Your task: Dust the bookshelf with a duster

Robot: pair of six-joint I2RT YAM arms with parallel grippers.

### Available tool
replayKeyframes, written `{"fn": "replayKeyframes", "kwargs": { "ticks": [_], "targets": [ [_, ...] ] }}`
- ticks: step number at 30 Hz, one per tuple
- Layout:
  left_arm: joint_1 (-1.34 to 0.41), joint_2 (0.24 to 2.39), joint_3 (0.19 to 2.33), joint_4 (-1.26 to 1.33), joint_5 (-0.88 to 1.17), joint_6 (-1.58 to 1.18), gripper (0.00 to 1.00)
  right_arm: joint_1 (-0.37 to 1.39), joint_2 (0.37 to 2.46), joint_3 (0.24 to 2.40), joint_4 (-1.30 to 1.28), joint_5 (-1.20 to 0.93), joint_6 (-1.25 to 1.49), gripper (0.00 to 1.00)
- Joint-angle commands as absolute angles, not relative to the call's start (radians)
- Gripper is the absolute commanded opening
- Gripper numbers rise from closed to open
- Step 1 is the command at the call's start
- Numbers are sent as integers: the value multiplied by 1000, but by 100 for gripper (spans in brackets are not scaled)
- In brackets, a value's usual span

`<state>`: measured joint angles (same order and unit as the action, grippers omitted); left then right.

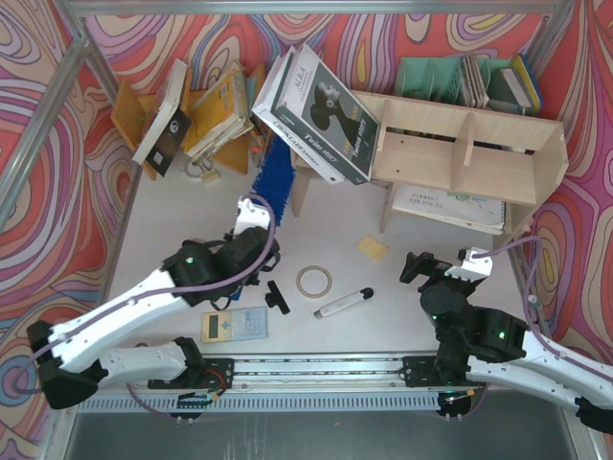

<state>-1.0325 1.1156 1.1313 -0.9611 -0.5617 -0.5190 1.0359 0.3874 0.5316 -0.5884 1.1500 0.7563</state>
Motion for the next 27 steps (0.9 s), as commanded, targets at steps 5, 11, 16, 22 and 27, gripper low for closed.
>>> {"fn": "replayKeyframes", "kwargs": {
  "ticks": [5,11,16,22,27],
  "targets": [
    [-1037,937,1075,-753,-668,-366,0,1042,380,529,-593,1161,767,99],
    [-1023,1003,946,-629,-594,-403,0,1042,383,525,-588,1159,764,99],
    [-1017,1098,807,-454,-541,-429,0,1042,382,521,-584,1154,766,99],
    [-984,1094,830,-444,-512,-342,0,1042,380,516,-571,1158,751,99],
    [-948,1008,904,-428,-530,-219,0,1042,383,513,-568,1158,752,99]
  ]
}}
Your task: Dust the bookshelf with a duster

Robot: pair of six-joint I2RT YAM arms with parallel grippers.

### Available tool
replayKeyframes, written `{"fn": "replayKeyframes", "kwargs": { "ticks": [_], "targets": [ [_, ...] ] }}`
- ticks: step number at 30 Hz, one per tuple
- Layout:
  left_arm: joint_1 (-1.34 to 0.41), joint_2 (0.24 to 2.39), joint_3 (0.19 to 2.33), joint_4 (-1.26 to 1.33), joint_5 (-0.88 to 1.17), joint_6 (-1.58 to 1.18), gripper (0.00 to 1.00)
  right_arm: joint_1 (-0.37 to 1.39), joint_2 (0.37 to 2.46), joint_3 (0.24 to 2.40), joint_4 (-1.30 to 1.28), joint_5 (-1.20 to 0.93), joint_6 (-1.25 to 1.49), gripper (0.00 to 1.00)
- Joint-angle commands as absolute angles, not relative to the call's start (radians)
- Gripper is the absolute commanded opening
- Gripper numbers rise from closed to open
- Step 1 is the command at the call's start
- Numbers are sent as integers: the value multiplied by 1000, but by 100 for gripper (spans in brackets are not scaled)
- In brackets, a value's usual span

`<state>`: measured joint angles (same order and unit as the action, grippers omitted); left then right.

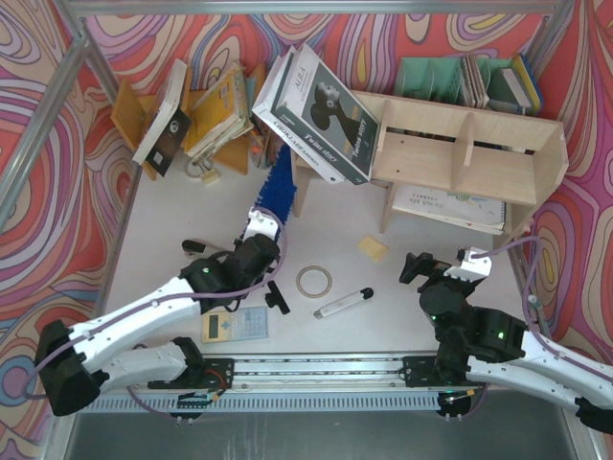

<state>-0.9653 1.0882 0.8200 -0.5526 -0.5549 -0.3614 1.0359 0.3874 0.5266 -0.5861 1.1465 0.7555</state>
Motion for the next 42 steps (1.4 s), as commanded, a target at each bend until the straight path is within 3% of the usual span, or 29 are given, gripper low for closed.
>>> {"fn": "replayKeyframes", "kwargs": {
  "ticks": [1,15,22,29,34,38,42],
  "targets": [
    [-926,1000,917,-422,-524,-202,0,1042,383,513,-568,1158,753,99],
    [-842,1180,951,-512,-312,-225,0,1042,377,512,-570,1160,755,99],
    [-841,1267,943,-582,-316,-274,0,1042,381,511,-566,1160,755,99],
    [-840,1178,1014,-605,-426,-241,0,1041,375,512,-572,1157,761,99],
    [-840,976,1004,-545,-542,-213,0,1042,374,511,-575,1157,762,99],
    [-840,861,975,-483,-495,-204,0,1042,377,510,-572,1159,764,99],
    [-840,899,980,-528,-454,-218,0,1042,380,508,-574,1158,767,99]
  ]
}}
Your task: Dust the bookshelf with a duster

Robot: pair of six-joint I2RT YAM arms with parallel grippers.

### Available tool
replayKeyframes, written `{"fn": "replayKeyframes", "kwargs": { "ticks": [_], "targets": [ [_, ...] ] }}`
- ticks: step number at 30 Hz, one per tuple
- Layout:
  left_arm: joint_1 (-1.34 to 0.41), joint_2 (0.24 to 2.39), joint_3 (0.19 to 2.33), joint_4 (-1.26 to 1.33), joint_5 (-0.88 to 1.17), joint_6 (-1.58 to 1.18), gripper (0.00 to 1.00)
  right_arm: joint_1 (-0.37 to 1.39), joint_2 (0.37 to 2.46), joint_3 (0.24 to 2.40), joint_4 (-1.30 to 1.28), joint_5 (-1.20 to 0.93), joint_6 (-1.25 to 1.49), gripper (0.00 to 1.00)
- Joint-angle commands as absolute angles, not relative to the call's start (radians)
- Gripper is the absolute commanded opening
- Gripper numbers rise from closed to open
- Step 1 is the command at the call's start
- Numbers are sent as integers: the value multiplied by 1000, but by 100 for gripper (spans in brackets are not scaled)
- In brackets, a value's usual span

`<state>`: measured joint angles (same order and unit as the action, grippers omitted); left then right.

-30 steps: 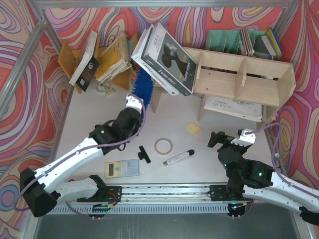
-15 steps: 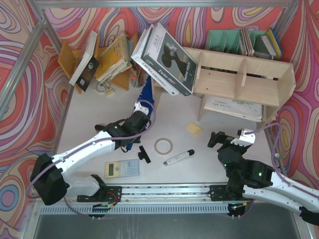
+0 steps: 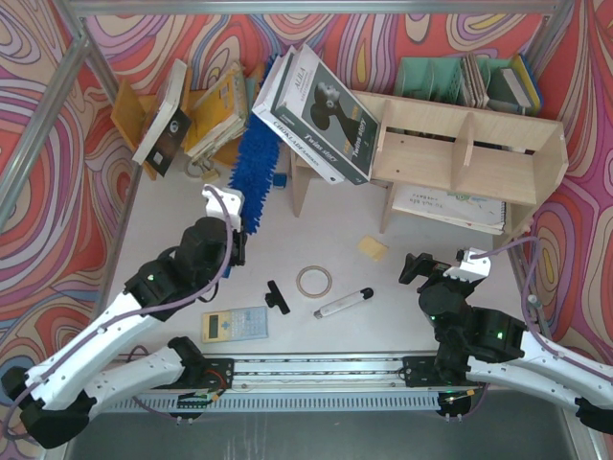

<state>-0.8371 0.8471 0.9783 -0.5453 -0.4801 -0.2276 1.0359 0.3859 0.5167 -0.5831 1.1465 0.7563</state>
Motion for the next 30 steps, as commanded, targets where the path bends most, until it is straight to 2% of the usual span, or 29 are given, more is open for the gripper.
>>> {"fn": "replayKeyframes", "kwargs": {
  "ticks": [1,11,20,25,30],
  "targets": [
    [-840,919,979,-540,-442,-226,0,1042,379,509,-574,1157,767,99],
    [-841,1063,902,-591,-344,-339,0,1042,380,511,-576,1158,769,99],
    [-841,1246,910,-673,-344,-426,0,1042,377,513,-582,1155,773,99],
    [-841,1242,942,-647,-363,-399,0,1042,360,515,-583,1152,773,99],
    [-840,1093,942,-610,-452,-370,0,1042,359,517,-586,1150,772,99]
  ]
}}
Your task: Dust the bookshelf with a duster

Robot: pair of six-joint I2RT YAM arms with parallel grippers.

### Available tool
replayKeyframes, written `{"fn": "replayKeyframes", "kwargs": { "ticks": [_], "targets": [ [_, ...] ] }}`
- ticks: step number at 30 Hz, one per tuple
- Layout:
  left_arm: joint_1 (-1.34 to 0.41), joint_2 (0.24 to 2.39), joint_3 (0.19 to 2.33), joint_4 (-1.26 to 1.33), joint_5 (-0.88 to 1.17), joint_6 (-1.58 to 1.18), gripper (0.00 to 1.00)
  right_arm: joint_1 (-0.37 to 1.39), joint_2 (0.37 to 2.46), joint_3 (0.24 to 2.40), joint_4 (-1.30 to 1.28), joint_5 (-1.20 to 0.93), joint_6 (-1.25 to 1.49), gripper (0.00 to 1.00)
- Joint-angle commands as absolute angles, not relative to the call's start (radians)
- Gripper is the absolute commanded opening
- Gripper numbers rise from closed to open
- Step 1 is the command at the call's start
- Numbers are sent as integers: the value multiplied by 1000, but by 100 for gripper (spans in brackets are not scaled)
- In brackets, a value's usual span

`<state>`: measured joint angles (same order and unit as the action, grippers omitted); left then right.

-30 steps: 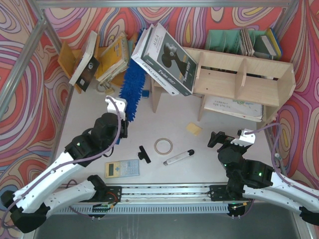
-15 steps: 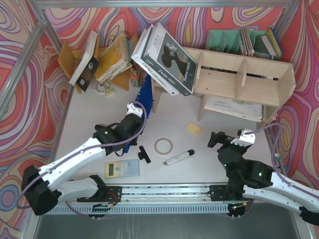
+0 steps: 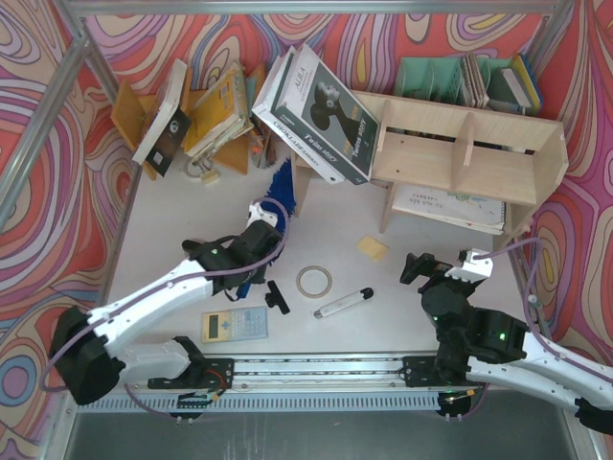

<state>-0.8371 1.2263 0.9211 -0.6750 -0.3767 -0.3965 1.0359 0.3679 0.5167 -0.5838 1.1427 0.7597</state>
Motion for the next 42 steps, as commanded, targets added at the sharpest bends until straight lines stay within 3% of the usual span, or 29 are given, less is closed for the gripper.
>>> {"fn": "replayKeyframes", "kwargs": {
  "ticks": [1,6,18,28,42],
  "targets": [
    [-840,1047,928,-588,-453,-366,0,1042,359,517,-586,1150,772,99],
    [-840,919,873,-548,-402,-394,0,1042,360,517,-585,1152,772,99],
    [-900,1026,775,-795,-252,-646,0,1042,365,514,-583,1150,772,99],
    [-973,933,932,-934,-482,-685,0,1042,365,523,-604,1150,792,99],
    [-1241,834,1158,-1108,-887,-764,0,1042,347,548,-610,1116,788,99]
  ]
}}
